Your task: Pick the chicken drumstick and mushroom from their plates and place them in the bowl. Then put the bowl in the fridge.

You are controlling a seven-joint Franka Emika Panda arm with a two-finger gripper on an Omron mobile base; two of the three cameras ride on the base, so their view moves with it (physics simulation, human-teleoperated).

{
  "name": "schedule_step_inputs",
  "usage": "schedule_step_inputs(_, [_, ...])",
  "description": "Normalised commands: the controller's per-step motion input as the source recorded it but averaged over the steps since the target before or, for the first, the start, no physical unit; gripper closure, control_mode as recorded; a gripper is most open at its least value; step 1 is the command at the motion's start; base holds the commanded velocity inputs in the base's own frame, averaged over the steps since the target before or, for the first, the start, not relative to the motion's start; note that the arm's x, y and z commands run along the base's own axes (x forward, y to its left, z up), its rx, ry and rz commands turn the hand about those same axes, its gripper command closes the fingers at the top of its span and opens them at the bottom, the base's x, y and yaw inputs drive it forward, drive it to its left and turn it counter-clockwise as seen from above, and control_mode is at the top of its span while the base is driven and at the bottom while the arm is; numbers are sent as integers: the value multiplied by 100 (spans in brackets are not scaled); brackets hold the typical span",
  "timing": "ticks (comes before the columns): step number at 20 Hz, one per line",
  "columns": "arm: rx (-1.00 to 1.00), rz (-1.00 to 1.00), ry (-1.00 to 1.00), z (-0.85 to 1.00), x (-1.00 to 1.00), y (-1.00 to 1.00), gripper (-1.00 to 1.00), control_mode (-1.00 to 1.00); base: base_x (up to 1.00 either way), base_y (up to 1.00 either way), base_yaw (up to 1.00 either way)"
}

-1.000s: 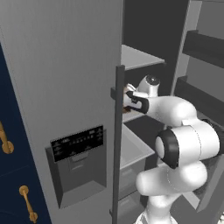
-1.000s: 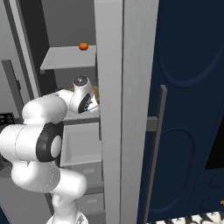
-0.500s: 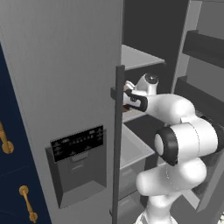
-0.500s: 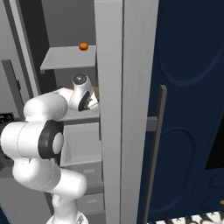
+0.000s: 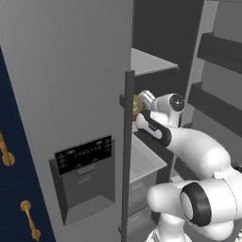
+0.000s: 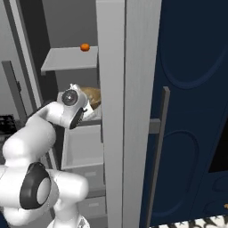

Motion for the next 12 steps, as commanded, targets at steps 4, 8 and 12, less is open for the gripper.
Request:
schedule_step_inputs(4, [0,0,-3,92,-100,1,-100,-100,0,0,0])
schedule_step_inputs(8, [0,0,7,95,-100,0,-100,-100,0,0,0])
schedule_step_inputs(12, [0,0,13,92,-99,0,-100,-100,0,0,0])
